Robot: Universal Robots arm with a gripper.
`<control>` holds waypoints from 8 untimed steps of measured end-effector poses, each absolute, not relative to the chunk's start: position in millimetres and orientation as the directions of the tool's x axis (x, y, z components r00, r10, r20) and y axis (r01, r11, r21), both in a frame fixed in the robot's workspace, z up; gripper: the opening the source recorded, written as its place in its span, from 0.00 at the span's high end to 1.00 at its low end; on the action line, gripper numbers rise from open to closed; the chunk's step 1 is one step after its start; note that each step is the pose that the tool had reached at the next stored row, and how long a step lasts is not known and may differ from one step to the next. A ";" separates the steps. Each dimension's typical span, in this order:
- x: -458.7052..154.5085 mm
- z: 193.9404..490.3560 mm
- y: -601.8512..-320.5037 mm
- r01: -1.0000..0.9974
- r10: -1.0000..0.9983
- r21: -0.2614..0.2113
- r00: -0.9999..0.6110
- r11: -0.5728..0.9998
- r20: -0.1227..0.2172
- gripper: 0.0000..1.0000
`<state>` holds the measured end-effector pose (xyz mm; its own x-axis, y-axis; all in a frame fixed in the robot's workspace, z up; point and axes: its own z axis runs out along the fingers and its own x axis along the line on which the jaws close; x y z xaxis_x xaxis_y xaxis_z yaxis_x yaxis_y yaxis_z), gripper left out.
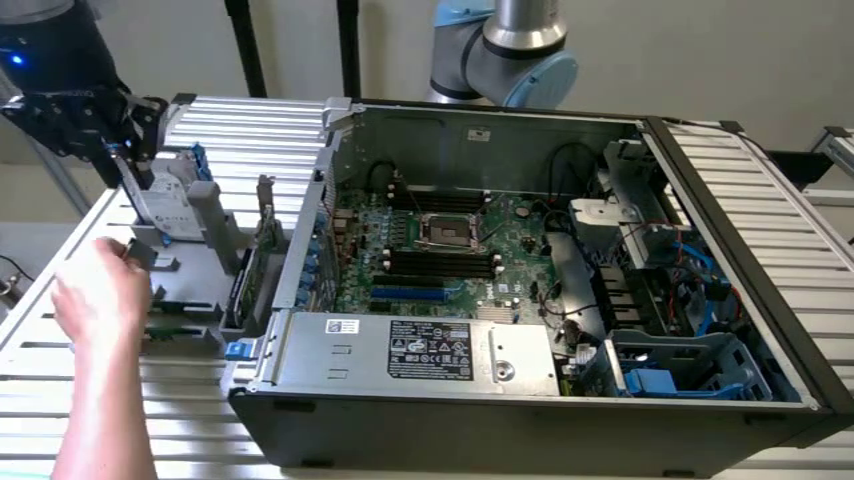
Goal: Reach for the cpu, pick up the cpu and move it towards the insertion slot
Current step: 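Pick up the cpu and move it towards the insertion slot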
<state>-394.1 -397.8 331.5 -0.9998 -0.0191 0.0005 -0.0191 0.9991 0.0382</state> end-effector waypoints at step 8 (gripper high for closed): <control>-394.1 331.5 -397.8 -0.019 -0.019 0.038 -1.000 0.999 0.000 0.89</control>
